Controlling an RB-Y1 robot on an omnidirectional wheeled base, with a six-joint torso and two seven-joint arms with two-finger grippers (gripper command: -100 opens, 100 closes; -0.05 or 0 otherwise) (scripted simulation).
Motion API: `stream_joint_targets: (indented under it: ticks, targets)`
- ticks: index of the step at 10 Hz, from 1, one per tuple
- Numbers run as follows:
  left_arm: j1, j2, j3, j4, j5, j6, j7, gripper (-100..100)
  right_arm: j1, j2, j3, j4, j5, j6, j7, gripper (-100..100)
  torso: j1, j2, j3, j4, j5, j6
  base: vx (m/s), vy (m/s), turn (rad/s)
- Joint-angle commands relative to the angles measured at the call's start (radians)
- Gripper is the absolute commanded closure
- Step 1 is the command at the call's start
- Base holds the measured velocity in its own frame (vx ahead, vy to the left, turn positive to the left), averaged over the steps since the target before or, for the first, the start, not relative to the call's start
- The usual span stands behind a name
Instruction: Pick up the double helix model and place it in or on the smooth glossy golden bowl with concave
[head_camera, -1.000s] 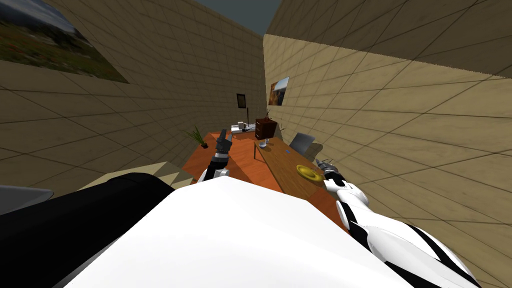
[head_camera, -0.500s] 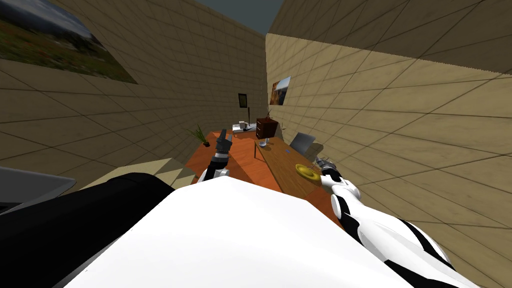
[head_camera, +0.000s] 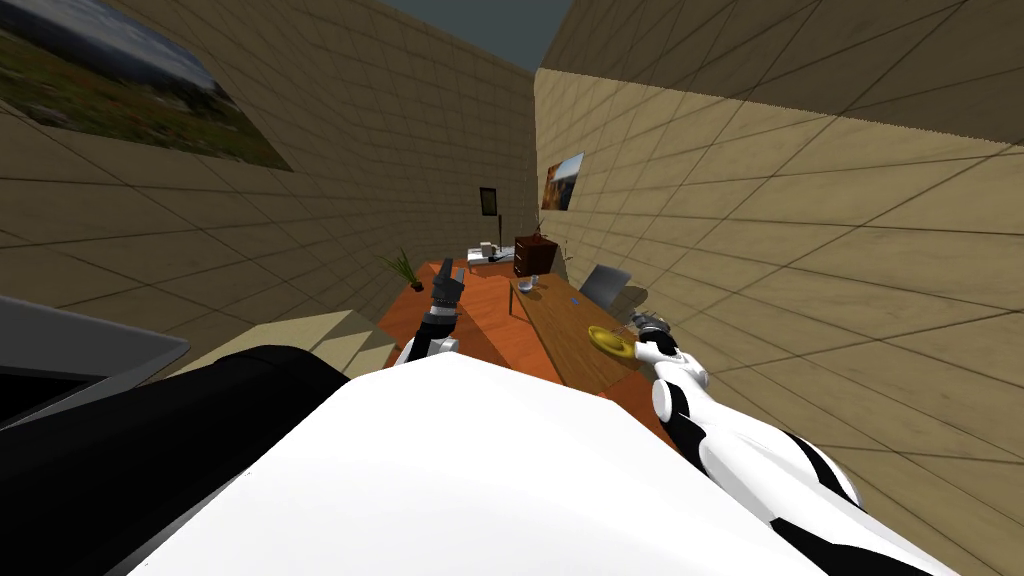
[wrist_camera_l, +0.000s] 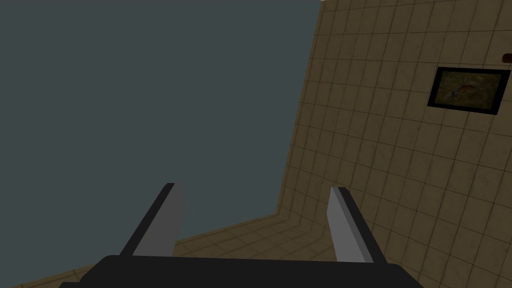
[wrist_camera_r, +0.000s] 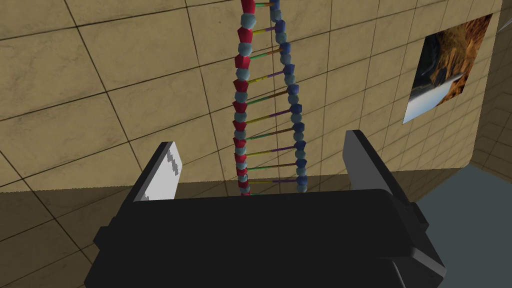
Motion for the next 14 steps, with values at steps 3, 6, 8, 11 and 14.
stream_joint_targets:
  ticks: [3,6,8,11,14]
  targets:
    - [0.0,0.0,0.0,0.0,0.0,0.0,0.0,0,-0.061,0.045,-0.075,0.028,-0.014,0.024,0.094,-100,-0.002,0.001,0.001,0.0,0.0,-0.001,-0.071,-0.054,0.08]
    - [0.0,0.0,0.0,0.0,0.0,0.0,0.0,0,-0.061,0.045,-0.111,0.028,-0.014,0.024,0.177,-100,0.0,-0.002,-0.001,0.0,0.0,0.0,-0.014,-0.011,0.011]
    - [0.0,0.0,0.0,0.0,0.0,0.0,0.0,0,-0.11,0.093,-0.178,0.018,-0.029,0.06,0.224,-100,-0.001,0.0,0.0,0.0,0.0,-0.004,-0.083,-0.059,0.213]
    - [0.0,0.0,0.0,0.0,0.0,0.0,0.0,0,-0.11,0.093,-0.218,0.018,-0.029,0.06,0.307,-100,0.003,-0.005,-0.003,-0.001,0.0,-0.003,-0.002,-0.001,0.004]
    - [0.0,0.0,0.0,0.0,0.0,0.0,0.0,0,-0.158,0.142,-0.294,0.008,-0.044,0.096,0.383,-100,-0.001,-0.001,-0.001,0.0,0.0,-0.002,-0.049,-0.04,0.142]
